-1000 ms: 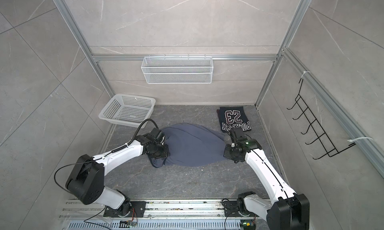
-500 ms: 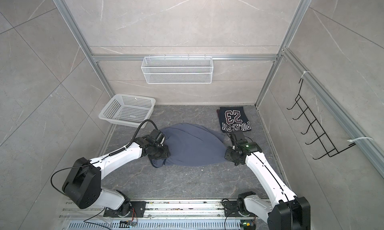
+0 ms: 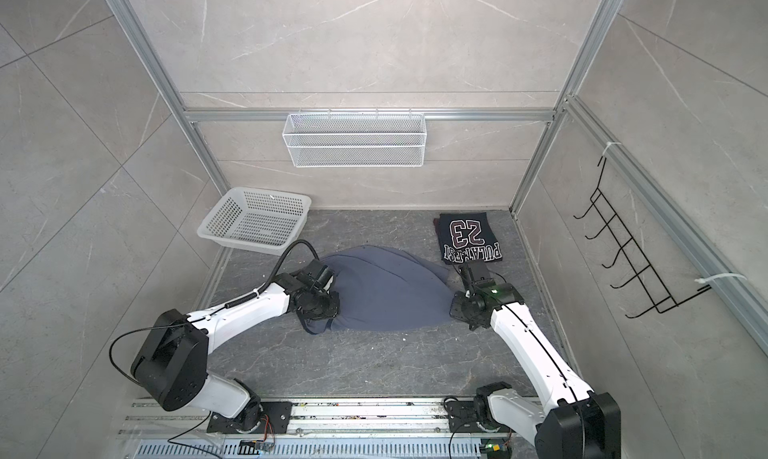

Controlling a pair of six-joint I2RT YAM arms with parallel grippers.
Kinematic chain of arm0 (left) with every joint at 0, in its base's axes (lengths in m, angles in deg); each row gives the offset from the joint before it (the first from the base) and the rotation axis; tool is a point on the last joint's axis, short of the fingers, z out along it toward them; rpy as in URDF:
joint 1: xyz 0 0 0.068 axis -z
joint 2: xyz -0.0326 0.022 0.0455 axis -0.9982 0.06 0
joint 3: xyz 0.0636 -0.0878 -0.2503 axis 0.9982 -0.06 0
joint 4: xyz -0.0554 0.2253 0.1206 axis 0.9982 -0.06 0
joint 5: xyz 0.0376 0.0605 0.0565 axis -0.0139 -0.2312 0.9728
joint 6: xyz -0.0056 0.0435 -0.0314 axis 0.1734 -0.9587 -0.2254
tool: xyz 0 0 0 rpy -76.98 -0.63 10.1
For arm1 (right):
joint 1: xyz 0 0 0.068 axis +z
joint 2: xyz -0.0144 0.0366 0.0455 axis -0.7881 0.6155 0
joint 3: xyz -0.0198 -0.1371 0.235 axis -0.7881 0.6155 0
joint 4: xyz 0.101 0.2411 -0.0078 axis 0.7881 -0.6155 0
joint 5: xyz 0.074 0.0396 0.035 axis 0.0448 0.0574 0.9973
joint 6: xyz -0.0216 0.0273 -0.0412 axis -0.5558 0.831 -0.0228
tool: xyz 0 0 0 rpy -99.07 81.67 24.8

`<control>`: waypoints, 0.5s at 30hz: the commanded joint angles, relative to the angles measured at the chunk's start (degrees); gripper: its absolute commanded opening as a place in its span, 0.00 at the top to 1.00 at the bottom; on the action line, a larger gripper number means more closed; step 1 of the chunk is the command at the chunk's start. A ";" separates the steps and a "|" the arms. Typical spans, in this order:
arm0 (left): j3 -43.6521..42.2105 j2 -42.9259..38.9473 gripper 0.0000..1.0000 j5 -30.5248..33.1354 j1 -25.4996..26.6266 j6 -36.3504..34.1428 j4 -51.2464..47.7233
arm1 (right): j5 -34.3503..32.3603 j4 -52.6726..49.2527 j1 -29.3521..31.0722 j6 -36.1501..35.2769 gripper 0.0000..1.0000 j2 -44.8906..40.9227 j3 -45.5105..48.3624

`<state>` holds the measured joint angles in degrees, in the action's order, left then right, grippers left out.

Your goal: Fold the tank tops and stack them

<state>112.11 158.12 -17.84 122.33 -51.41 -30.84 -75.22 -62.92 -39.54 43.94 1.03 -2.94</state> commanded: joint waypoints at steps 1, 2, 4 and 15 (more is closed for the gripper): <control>2.34 -0.41 0.73 1.11 0.44 0.28 0.07 | -1.66 -0.57 0.04 0.58 0.92 -1.19 0.66; 2.37 -0.41 0.75 1.41 0.53 0.27 0.26 | -1.63 -0.65 0.04 0.52 0.92 -1.19 0.67; 2.41 -0.20 0.79 1.75 0.68 0.28 0.37 | -1.57 -0.71 0.07 0.44 0.92 -1.10 0.66; 2.79 0.21 1.00 3.52 0.71 0.20 -0.10 | -1.98 -1.42 0.05 0.71 0.94 -2.13 0.11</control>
<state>112.90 158.28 -15.94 122.92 -51.28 -30.34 -75.47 -62.96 -39.54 43.94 0.14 -2.94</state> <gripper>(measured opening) 0.051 0.067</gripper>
